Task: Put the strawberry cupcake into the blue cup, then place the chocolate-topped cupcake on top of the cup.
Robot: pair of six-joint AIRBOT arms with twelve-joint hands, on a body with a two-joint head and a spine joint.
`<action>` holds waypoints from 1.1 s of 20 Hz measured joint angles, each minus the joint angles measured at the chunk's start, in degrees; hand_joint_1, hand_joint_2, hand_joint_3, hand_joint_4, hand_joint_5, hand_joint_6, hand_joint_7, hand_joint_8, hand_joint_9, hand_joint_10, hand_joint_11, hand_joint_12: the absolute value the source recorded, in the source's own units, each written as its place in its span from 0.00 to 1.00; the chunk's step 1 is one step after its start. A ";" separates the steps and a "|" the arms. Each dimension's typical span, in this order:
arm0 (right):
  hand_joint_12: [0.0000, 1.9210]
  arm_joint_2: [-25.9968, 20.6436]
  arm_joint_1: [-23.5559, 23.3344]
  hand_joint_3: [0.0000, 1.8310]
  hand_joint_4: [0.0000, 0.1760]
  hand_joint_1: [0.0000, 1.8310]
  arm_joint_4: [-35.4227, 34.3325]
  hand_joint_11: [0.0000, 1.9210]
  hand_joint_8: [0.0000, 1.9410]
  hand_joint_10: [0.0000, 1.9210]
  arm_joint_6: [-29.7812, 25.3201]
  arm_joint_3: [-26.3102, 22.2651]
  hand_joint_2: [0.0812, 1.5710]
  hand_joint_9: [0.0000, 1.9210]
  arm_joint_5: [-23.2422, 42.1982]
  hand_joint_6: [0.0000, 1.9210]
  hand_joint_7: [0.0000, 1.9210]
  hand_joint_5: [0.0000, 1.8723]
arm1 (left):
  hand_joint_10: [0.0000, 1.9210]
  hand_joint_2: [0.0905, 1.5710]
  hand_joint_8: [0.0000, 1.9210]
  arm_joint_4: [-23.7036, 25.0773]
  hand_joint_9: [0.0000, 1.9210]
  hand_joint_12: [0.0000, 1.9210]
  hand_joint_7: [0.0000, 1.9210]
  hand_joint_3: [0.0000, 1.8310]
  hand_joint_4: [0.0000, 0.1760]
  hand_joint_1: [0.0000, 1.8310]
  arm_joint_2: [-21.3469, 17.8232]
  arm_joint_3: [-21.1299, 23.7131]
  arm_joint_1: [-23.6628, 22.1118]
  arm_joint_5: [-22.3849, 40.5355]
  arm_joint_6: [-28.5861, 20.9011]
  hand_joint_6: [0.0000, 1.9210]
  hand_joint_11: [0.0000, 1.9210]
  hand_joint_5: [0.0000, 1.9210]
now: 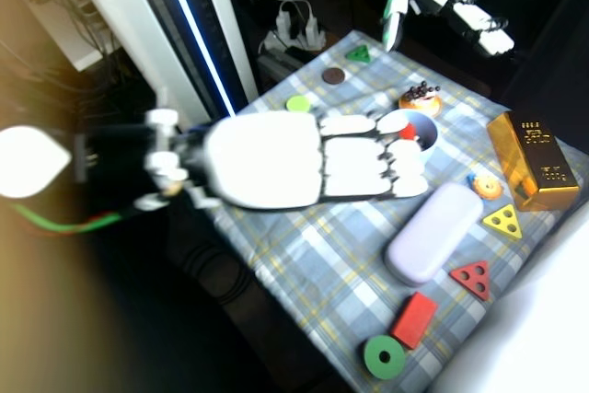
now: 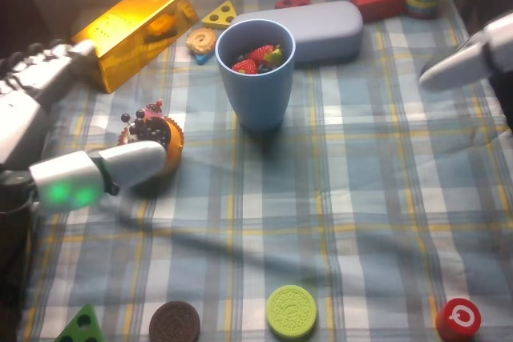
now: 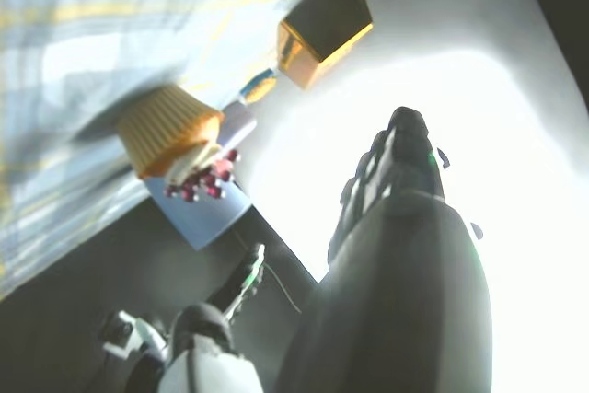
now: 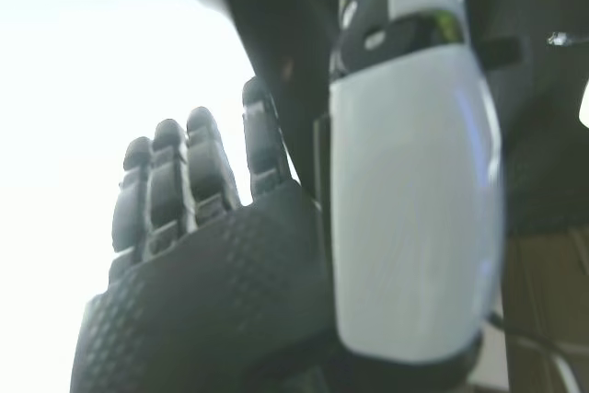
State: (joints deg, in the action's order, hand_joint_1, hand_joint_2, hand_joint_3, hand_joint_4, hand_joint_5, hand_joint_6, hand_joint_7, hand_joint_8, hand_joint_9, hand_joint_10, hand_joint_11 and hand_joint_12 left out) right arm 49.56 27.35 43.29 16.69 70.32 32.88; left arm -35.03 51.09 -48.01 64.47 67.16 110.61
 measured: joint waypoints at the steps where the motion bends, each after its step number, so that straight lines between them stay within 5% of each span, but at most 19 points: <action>1: 0.00 -0.24 0.33 0.00 0.61 0.16 -0.57 0.00 0.00 0.00 0.52 -0.28 0.48 0.00 0.02 0.00 0.00 0.00 | 0.00 0.40 0.00 0.13 0.00 0.00 0.01 0.00 0.67 0.19 0.00 -0.15 -0.07 -0.39 0.02 0.00 0.00 0.06; 4: 0.00 -3.06 6.10 0.00 0.49 0.13 -8.33 0.00 0.00 0.00 8.81 -3.37 0.44 0.00 -0.20 0.00 0.00 0.00 | 0.00 0.40 0.00 -0.68 0.00 0.00 0.01 0.00 0.51 0.19 1.20 -2.43 -1.44 -5.18 0.13 0.01 0.00 0.07; 5: 0.00 -3.28 7.34 0.00 0.59 0.15 -11.74 0.00 0.00 0.00 10.23 -3.45 0.45 0.00 0.13 0.00 0.00 0.00 | 0.00 0.40 0.01 0.02 0.00 0.00 0.02 0.00 0.58 0.19 2.23 -3.02 -1.77 -6.29 0.13 0.00 0.00 0.07; 7: 0.00 -3.82 9.01 0.00 0.71 0.16 -15.87 0.00 0.00 0.00 10.62 -3.45 0.46 0.00 1.46 0.00 0.00 0.00 | 0.00 0.41 0.01 1.49 0.00 0.00 0.02 0.00 0.53 0.20 3.45 -3.56 -2.10 -8.46 0.00 0.01 0.00 0.08; 10: 0.00 -5.60 12.79 0.00 0.56 0.17 -19.78 0.00 0.00 0.00 12.35 -4.85 0.45 0.00 3.69 0.00 0.00 0.00 | 0.00 0.42 0.00 0.63 0.00 0.00 0.01 0.00 0.45 0.28 4.15 -5.14 -2.10 -10.69 -0.02 0.01 0.00 0.09; 11: 0.00 -6.47 13.81 0.00 0.71 0.15 -22.12 0.00 0.00 0.00 15.10 -5.99 0.45 0.00 3.74 0.00 0.00 0.00 | 0.00 0.41 0.00 -0.44 0.00 0.00 0.00 0.00 0.51 0.32 4.15 -5.35 -2.10 -10.54 -0.02 0.01 0.00 0.09; 12: 0.00 -7.08 14.40 0.00 0.82 0.15 -23.89 0.00 0.00 0.00 16.74 -6.78 0.44 0.00 4.20 0.00 0.00 0.00 | 0.00 0.40 0.00 -0.48 0.00 0.00 0.00 0.00 0.44 0.34 4.15 -5.55 -2.10 -10.64 0.02 0.01 0.00 0.10; 15: 0.00 -7.69 15.47 0.00 0.48 0.17 -25.22 0.00 0.00 0.00 17.09 -7.17 0.46 0.00 5.88 0.00 0.00 0.00 | 0.00 0.40 0.00 -0.74 0.00 0.00 0.01 0.00 0.40 0.34 4.59 -6.38 -2.10 -10.91 -0.02 0.01 0.00 0.10; 17: 0.00 -7.63 15.72 0.01 0.44 0.19 -24.92 0.00 0.00 0.00 17.09 -7.23 0.48 0.00 5.66 0.00 0.00 0.00 | 0.00 0.39 0.01 -1.97 0.00 0.00 0.03 0.00 0.32 0.35 5.11 -6.95 -2.10 -11.17 0.02 0.01 0.00 0.11; 18: 0.00 -7.52 15.72 0.01 0.47 0.20 -25.05 0.00 0.00 0.00 17.09 -7.23 0.48 0.00 5.73 0.00 0.00 0.00 | 0.00 0.39 0.01 -2.23 0.00 0.00 0.03 0.00 0.40 0.35 5.11 -6.97 -2.10 -11.30 0.00 0.00 0.00 0.10; 19: 0.00 -7.50 15.72 0.00 0.66 0.19 -25.03 0.00 0.00 0.00 17.09 -7.23 0.47 0.00 5.95 0.00 0.00 0.00 | 0.00 0.39 0.01 -2.21 0.00 0.00 0.03 0.00 0.42 0.34 5.14 -7.08 -2.10 -11.19 -0.02 0.01 0.00 0.12; 20: 0.00 -7.39 15.72 0.00 0.70 0.18 -25.07 0.00 0.00 0.00 17.09 -7.21 0.46 0.00 6.10 0.00 0.00 0.00 | 0.00 0.39 0.01 -1.97 0.00 0.00 0.03 0.00 0.45 0.37 5.25 -7.50 -2.10 -11.17 0.00 0.01 0.00 0.13; 22: 0.00 -6.97 15.72 0.00 0.65 0.18 -24.85 0.00 0.00 0.00 17.09 -7.23 0.47 0.00 6.27 0.00 0.00 0.00 | 0.00 0.41 0.00 -2.84 0.00 0.00 0.04 0.00 0.54 0.35 5.86 -8.44 -2.32 -11.06 0.00 0.01 0.00 0.17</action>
State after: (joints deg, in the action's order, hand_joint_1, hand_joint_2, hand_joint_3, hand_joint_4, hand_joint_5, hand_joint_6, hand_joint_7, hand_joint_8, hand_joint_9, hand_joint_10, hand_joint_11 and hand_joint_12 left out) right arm 42.59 43.07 18.44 33.78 63.09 39.16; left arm -37.87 56.95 -56.45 62.15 56.10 110.61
